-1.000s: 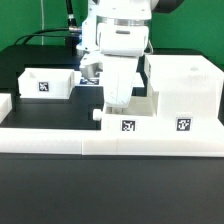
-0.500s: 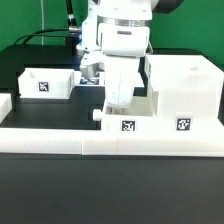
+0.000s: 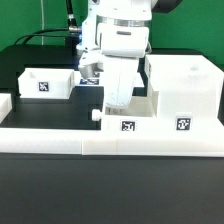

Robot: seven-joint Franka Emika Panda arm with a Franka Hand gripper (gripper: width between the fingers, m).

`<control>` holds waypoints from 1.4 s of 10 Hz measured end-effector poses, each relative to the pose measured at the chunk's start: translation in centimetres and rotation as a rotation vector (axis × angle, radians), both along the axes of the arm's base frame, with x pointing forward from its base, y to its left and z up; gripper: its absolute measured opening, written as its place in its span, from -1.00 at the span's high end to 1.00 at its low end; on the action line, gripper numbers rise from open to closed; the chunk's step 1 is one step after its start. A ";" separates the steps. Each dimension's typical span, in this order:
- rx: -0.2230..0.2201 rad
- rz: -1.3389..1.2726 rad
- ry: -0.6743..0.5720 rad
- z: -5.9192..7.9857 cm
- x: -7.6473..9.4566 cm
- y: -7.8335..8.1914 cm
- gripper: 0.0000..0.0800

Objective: Assemble drawer

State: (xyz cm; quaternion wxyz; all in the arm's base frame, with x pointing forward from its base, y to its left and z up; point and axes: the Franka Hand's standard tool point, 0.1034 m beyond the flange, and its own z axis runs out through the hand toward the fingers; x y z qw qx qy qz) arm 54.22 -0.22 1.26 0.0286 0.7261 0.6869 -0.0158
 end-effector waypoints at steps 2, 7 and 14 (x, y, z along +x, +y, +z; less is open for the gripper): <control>-0.006 0.012 0.008 -0.1 -0.1 0.3 0.89; -0.025 0.026 0.032 -0.1 -0.1 0.3 0.89; -0.031 0.024 0.041 0.0 0.3 1.3 0.89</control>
Offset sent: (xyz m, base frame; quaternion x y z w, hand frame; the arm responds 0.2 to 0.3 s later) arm 0.0020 0.0111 -0.0071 0.0421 -0.0428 -0.0907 0.9941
